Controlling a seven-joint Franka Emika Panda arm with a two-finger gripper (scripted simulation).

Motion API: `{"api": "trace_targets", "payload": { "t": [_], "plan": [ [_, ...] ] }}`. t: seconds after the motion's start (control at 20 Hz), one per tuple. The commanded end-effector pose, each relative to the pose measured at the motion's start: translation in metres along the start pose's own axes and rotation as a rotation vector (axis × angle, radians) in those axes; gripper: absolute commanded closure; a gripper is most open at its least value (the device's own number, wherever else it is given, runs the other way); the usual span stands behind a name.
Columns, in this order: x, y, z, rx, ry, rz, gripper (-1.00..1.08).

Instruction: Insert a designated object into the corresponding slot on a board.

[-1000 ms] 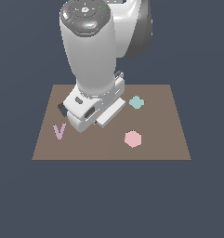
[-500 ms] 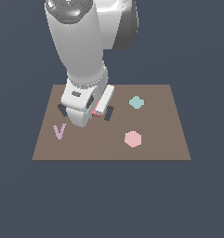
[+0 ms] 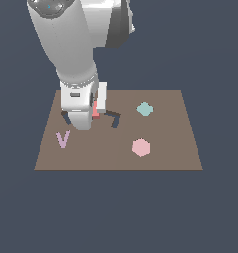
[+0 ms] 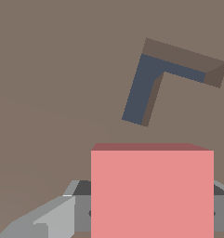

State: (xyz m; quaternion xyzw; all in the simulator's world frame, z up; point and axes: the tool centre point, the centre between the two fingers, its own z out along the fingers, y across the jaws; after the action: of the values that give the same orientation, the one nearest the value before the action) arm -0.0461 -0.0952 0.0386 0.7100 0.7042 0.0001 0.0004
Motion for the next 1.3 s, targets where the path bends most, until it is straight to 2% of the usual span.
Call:
{"api": "trace_targets", "payload": {
  "t": [0.0, 0.6, 1.25],
  "plan": [
    [-0.009, -0.002, -0.001, -0.001, 0.0, -0.087, 1.08],
    [-0.048, -0.001, -0.002, -0.001, -0.001, -0.436, 1.08],
    [-0.068, 0.006, -0.002, 0.0, -0.001, -0.631, 1.08]
  ]
}}
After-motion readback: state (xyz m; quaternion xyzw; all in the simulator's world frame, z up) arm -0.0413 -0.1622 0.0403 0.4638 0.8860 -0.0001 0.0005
